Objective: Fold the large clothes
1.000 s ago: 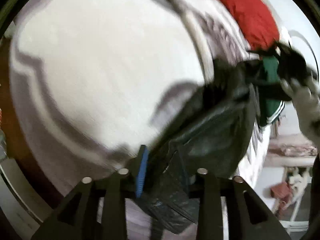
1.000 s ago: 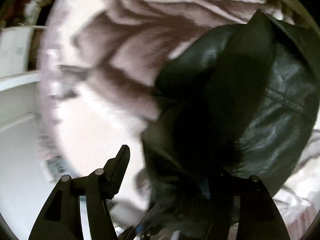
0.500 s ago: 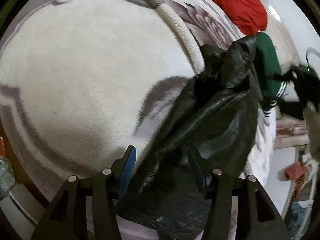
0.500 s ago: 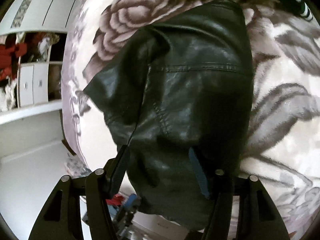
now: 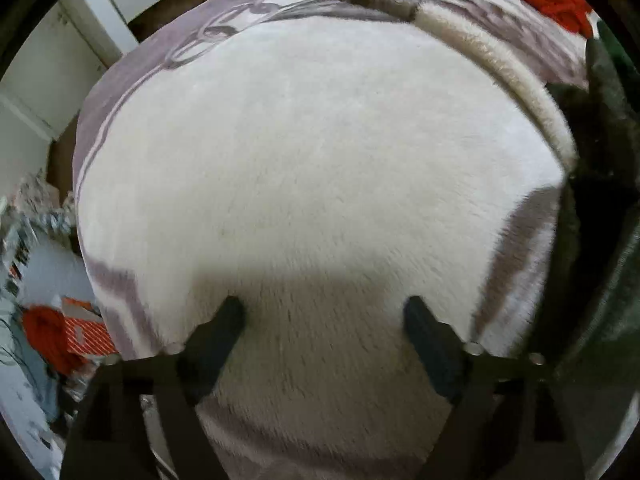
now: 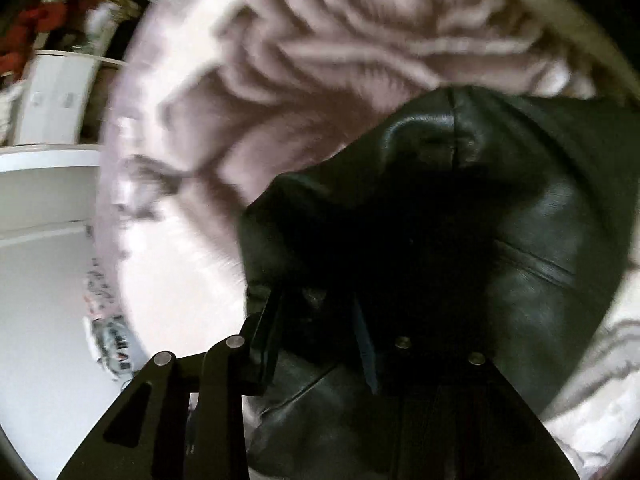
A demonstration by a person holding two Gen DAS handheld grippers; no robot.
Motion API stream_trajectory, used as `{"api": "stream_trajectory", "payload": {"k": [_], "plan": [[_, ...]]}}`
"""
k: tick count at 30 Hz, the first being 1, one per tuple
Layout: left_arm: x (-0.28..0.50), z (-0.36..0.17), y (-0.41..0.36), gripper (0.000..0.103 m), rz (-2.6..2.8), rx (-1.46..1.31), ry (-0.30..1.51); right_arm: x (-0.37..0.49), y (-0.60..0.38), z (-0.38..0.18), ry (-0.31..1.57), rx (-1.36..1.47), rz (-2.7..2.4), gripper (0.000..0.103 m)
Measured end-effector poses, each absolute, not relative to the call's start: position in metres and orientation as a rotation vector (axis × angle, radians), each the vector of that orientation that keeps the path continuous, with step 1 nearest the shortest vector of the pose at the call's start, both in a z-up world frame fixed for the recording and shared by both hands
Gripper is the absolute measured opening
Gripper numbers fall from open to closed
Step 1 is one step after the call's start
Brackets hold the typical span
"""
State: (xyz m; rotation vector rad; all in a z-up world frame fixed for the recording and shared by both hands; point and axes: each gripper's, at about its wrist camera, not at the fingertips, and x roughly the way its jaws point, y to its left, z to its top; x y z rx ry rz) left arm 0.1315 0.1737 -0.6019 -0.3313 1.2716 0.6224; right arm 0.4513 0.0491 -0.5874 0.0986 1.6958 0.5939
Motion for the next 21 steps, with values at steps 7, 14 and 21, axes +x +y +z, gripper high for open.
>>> {"api": "stream_trajectory", "payload": {"k": [7, 14, 21], "plan": [[0.146, -0.618, 0.195, 0.103, 0.596, -0.431, 1.237, 0.401, 0.066, -0.646, 1.815, -0.116, 0.548, 0.010], [0.147, -0.606, 0.200, 0.103, 0.575, -0.408, 1.198, 0.407, 0.073, -0.677, 1.900, -0.143, 0.574, 0.009], [0.160, -0.543, 0.204, 0.103, 0.493, -0.444, 1.162, 0.403, -0.023, -0.590, 1.828, 0.223, 0.564, 0.018]]}}
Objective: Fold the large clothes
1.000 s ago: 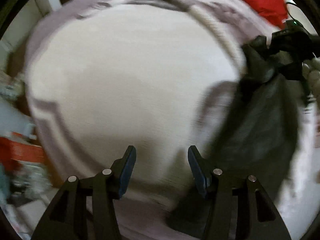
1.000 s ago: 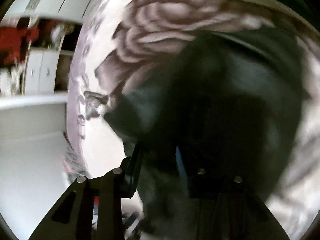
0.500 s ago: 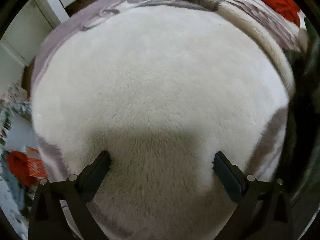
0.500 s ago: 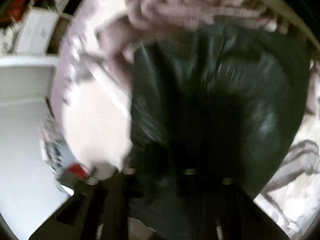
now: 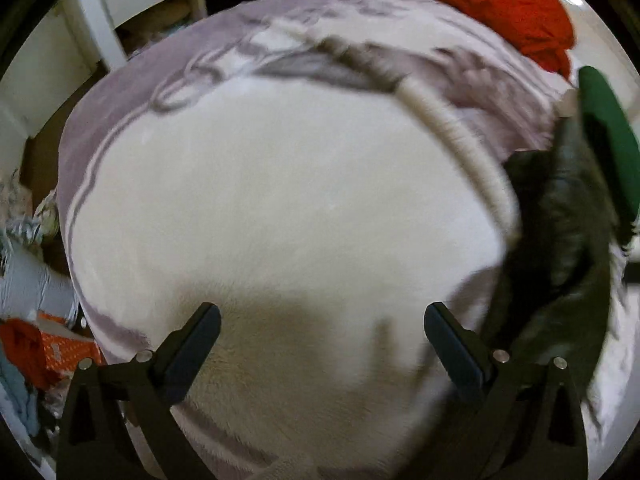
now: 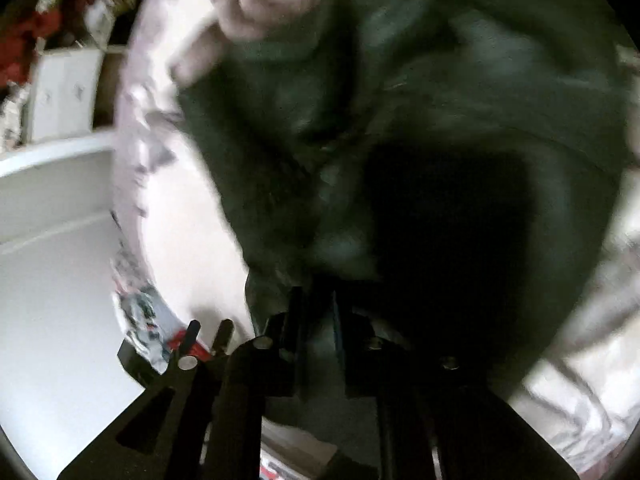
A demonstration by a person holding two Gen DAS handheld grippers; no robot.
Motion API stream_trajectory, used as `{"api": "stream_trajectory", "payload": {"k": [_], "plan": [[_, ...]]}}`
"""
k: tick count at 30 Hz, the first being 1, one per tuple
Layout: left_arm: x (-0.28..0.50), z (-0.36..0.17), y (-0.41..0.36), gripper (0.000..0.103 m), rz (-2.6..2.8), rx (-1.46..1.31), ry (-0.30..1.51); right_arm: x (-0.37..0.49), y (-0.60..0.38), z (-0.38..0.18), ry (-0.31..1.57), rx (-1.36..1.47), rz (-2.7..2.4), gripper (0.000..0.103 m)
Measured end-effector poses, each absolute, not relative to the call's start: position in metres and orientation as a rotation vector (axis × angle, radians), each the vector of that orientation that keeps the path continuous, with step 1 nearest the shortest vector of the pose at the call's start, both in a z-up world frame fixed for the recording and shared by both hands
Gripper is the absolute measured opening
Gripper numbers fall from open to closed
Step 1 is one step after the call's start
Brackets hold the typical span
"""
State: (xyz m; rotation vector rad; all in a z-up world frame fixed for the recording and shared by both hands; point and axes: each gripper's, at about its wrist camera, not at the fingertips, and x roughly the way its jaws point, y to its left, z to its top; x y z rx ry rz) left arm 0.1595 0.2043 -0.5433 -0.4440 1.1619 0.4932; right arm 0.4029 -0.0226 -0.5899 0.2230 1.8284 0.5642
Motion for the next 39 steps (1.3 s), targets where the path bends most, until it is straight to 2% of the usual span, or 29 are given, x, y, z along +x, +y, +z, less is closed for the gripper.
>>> {"api": "stream_trajectory", "payload": {"k": [3, 9, 11, 13, 16, 17, 22, 23, 24, 26, 28, 30, 34, 37, 39], "plan": [[0.177, -0.520, 0.182, 0.103, 0.422, -0.386, 1.150, 0.364, -0.069, -0.586, 1.855, 0.310, 0.463, 0.018], [0.242, -0.529, 0.121, 0.103, 0.319, -0.288, 1.207, 0.258, -0.100, -0.661, 2.021, 0.334, 0.315, 0.018], [0.267, -0.560, 0.111, 0.103, 0.361, -0.224, 1.296, 0.243, -0.110, -0.687, 2.006, 0.349, 0.267, 0.006], [0.276, -0.584, 0.112, 0.103, 0.375, -0.210, 1.339, 0.242, -0.119, -0.695, 2.009, 0.418, 0.229, 0.003], [0.270, -0.591, 0.130, 0.103, 0.343, -0.298, 1.340, 0.254, -0.127, -0.677, 2.006, 0.473, 0.230, 0.006], [0.267, -0.585, 0.133, 0.103, 0.351, -0.300, 1.343, 0.259, -0.129, -0.667, 1.980, 0.450, 0.238, 0.008], [0.256, -0.536, 0.132, 0.101, 0.412, -0.269, 1.309, 0.310, -0.151, -0.613, 1.841, 0.403, 0.273, 0.008], [0.256, -0.526, 0.128, 0.098, 0.376, -0.311, 1.284, 0.319, -0.156, -0.608, 1.829, 0.401, 0.280, 0.008], [0.258, -0.517, 0.121, 0.090, 0.338, -0.341, 1.269, 0.329, -0.157, -0.607, 1.821, 0.399, 0.282, 0.009], [0.265, -0.508, 0.102, 0.079, 0.278, -0.358, 1.260, 0.338, -0.169, -0.603, 1.800, 0.393, 0.266, 0.026], [0.279, -0.508, 0.078, 0.067, 0.224, -0.357, 1.267, 0.346, -0.180, -0.605, 1.789, 0.394, 0.245, 0.029], [0.294, -0.518, 0.051, 0.039, 0.174, -0.371, 1.304, 0.352, -0.190, -0.603, 1.783, 0.402, 0.231, 0.029], [0.319, -0.544, 0.022, 0.039, 0.206, -0.297, 1.338, 0.385, -0.210, -0.602, 1.756, 0.424, 0.246, 0.029], [0.326, -0.570, 0.028, 0.038, 0.234, -0.306, 1.355, 0.411, -0.230, -0.609, 1.744, 0.446, 0.288, 0.029], [0.328, -0.573, 0.029, 0.038, 0.240, -0.312, 1.344, 0.435, -0.232, -0.624, 1.741, 0.470, 0.355, 0.037]]}}
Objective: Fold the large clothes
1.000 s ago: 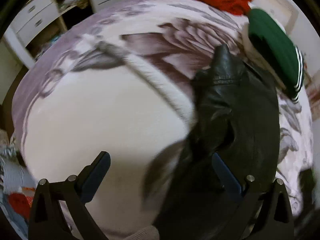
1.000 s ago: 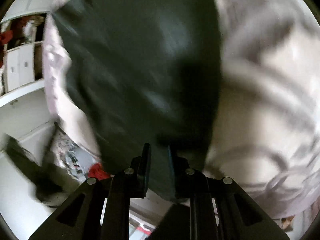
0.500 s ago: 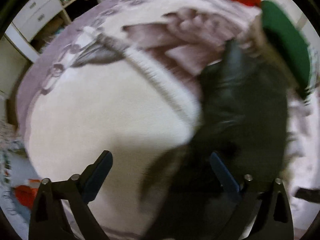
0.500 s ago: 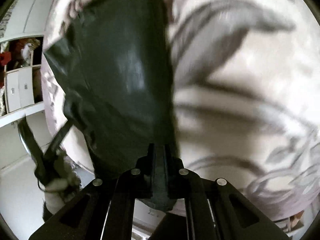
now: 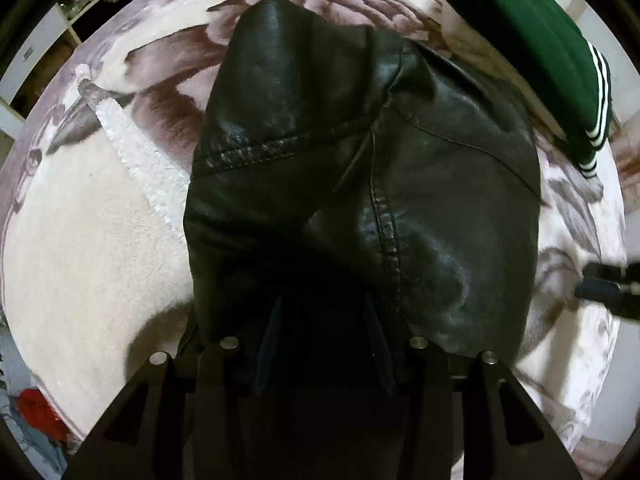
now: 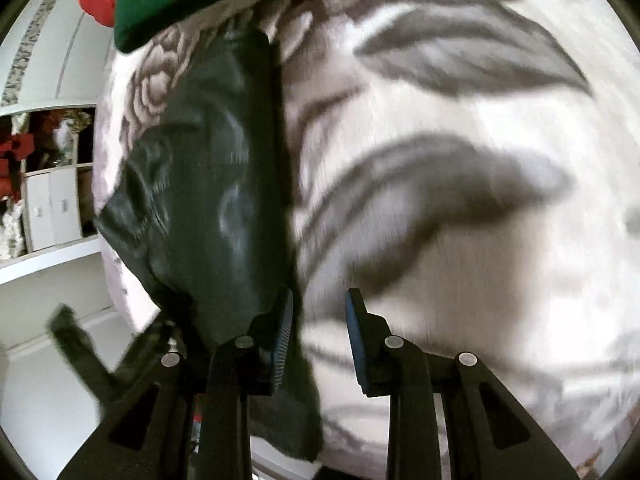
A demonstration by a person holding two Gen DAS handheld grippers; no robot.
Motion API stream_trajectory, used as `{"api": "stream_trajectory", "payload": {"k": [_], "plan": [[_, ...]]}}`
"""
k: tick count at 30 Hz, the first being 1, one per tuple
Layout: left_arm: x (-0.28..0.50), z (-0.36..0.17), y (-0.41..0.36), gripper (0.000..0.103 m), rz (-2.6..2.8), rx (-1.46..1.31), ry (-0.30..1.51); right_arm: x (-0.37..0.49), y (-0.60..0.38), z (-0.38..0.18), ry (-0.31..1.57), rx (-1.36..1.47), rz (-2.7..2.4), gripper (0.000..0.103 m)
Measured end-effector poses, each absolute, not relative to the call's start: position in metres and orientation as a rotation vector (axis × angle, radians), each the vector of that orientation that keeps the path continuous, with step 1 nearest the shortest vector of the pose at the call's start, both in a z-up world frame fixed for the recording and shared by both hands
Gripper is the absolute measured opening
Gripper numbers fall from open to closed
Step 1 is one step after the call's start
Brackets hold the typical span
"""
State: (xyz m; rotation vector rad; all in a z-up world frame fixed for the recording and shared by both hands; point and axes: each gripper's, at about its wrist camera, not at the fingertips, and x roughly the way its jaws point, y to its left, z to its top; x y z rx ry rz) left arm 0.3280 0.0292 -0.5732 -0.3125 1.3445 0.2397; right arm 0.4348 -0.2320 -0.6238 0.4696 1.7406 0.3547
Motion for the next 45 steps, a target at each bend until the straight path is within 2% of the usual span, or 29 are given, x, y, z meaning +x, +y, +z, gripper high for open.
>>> {"api": "stream_trajectory", "payload": {"k": [2, 11, 12, 13, 14, 17, 23, 27, 31, 35, 40, 45], "plan": [[0.328, -0.573, 0.024, 0.039, 0.246, -0.282, 1.338, 0.464, -0.228, -0.644, 1.739, 0.499, 0.448, 0.057], [0.325, -0.566, 0.025, 0.039, 0.246, -0.324, 1.312, 0.567, -0.167, -0.728, 1.775, 0.716, 0.759, 0.066], [0.324, -0.562, 0.026, 0.039, 0.248, -0.332, 1.305, 0.569, -0.160, -0.729, 1.757, 0.718, 0.776, 0.066], [0.322, -0.559, 0.025, 0.039, 0.249, -0.336, 1.302, 0.569, -0.153, -0.726, 1.742, 0.683, 0.774, 0.058], [0.318, -0.553, 0.026, 0.039, 0.248, -0.350, 1.295, 0.568, -0.151, -0.722, 1.732, 0.656, 0.769, 0.045], [0.308, -0.528, 0.024, 0.039, 0.250, -0.393, 1.274, 0.558, -0.174, -0.707, 1.702, 0.747, 0.701, 0.036], [0.306, -0.493, -0.014, 0.039, 0.078, -0.510, 1.232, 0.491, -0.297, -0.649, 1.575, 0.907, 0.447, 0.034], [0.316, -0.504, -0.072, 0.039, -0.058, -0.529, 1.257, 0.425, -0.389, -0.635, 1.571, 0.941, 0.287, 0.034], [0.330, -0.542, -0.122, 0.039, -0.124, -0.475, 1.339, 0.393, -0.437, -0.656, 1.629, 1.039, 0.294, 0.043], [0.335, -0.581, -0.143, 0.027, -0.083, -0.391, 1.380, 0.392, -0.431, -0.671, 1.681, 0.914, 0.341, 0.055], [0.342, -0.591, -0.130, 0.015, -0.068, -0.459, 1.391, 0.406, -0.415, -0.688, 1.726, 0.824, 0.429, 0.063], [0.340, -0.593, -0.133, 0.015, -0.077, -0.445, 1.381, 0.410, -0.403, -0.715, 1.723, 0.870, 0.487, 0.074]]}}
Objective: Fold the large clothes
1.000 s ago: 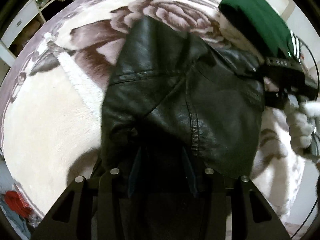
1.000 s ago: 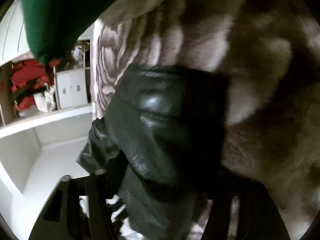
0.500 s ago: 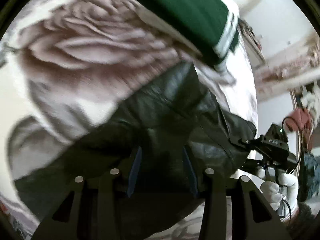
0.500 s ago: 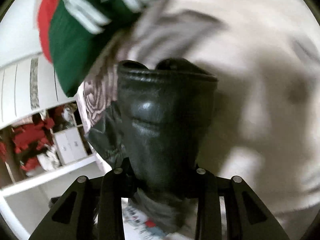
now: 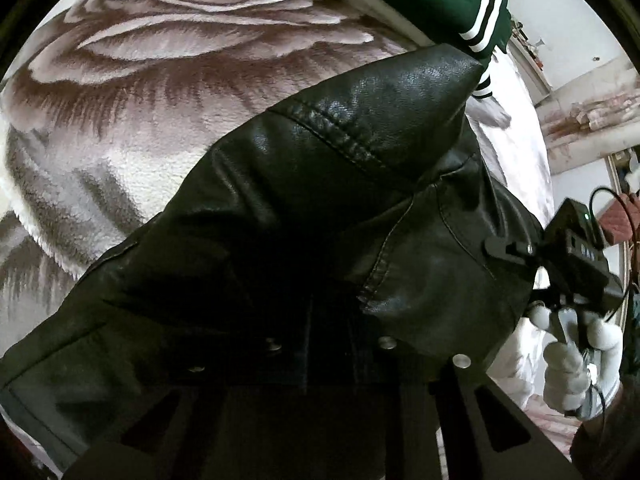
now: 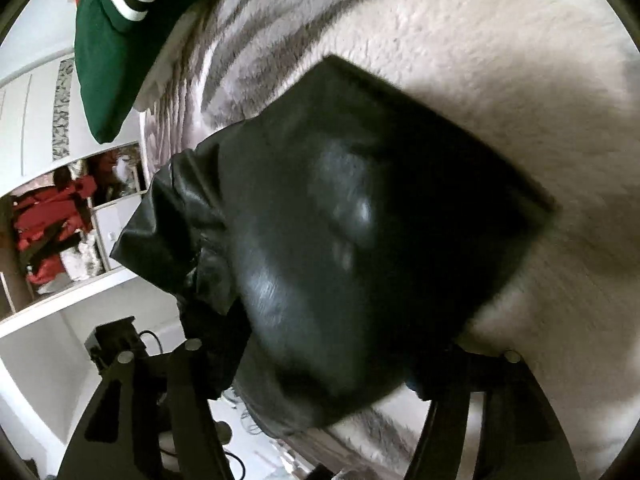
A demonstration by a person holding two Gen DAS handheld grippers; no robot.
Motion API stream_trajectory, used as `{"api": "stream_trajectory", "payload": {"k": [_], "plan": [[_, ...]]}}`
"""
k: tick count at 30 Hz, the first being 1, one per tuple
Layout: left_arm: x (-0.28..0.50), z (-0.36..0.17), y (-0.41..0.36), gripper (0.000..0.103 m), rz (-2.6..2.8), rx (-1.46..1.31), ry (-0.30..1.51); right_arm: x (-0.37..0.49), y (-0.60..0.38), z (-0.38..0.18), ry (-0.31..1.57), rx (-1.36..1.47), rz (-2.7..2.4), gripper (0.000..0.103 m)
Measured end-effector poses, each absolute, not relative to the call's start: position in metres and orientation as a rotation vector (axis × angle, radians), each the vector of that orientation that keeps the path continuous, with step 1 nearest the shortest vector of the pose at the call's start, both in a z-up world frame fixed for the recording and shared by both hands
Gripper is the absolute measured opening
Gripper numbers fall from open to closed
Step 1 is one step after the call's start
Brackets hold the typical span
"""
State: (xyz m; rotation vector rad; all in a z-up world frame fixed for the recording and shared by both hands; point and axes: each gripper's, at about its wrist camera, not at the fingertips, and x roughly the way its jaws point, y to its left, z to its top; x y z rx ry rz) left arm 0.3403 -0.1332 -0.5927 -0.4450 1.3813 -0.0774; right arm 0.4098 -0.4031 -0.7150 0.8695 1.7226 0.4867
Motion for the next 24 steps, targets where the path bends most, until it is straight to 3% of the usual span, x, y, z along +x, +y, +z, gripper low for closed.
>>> {"api": "stream_trajectory", "payload": {"k": [4, 9, 10, 11, 12, 14, 19, 24], "plan": [[0.336, -0.595, -0.129, 0.015, -0.075, -0.450, 1.374, 0.417, -0.396, -0.726, 1.707, 0.944, 0.489, 0.080], [0.336, -0.596, -0.127, 0.015, -0.066, -0.445, 1.366, 0.422, -0.386, -0.727, 1.630, 1.037, 0.488, 0.080], [0.338, -0.596, -0.127, 0.015, -0.066, -0.444, 1.364, 0.423, -0.384, -0.726, 1.618, 1.053, 0.496, 0.073], [0.340, -0.597, -0.126, 0.015, -0.069, -0.447, 1.365, 0.425, -0.378, -0.725, 1.614, 1.052, 0.498, 0.050], [0.344, -0.598, -0.126, 0.015, -0.073, -0.452, 1.368, 0.425, -0.377, -0.725, 1.616, 1.047, 0.487, 0.038], [0.352, -0.598, -0.127, 0.014, -0.098, -0.450, 1.370, 0.422, -0.380, -0.720, 1.577, 1.106, 0.421, 0.024], [0.376, -0.594, -0.150, 0.012, -0.218, -0.389, 1.360, 0.415, -0.394, -0.653, 1.394, 1.069, 0.430, 0.018], [0.378, -0.605, -0.153, 0.012, -0.260, -0.405, 1.350, 0.413, -0.401, -0.652, 1.407, 0.990, 0.362, 0.018]]}}
